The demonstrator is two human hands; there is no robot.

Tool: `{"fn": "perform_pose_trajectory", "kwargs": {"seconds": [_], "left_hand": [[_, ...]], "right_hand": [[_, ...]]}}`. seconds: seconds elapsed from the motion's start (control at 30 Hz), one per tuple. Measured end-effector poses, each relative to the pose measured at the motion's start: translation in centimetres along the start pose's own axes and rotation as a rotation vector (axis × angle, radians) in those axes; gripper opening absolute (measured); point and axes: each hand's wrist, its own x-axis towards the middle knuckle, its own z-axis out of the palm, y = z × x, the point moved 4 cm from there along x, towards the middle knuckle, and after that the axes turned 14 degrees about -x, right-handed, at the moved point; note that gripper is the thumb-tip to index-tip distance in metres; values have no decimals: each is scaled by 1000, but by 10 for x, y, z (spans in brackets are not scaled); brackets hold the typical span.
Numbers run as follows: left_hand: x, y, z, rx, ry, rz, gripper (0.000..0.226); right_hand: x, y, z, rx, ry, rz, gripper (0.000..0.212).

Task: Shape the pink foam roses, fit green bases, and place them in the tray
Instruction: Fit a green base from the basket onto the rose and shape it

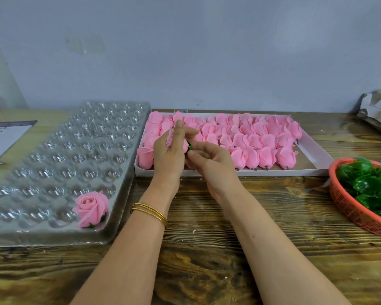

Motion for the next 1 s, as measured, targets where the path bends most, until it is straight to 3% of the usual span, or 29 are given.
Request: {"fn": "perform_pose_trajectory", "kwargs": {"seconds": [0.73, 1.0], "left_hand": [[-2, 4, 3, 60, -11, -24, 45], [-1, 2, 1, 73, 8, -34, 45]], "right_hand": [[-2, -4, -4, -45, -17, 5, 28], [3, -3, 1, 314, -128, 136, 27]]}}
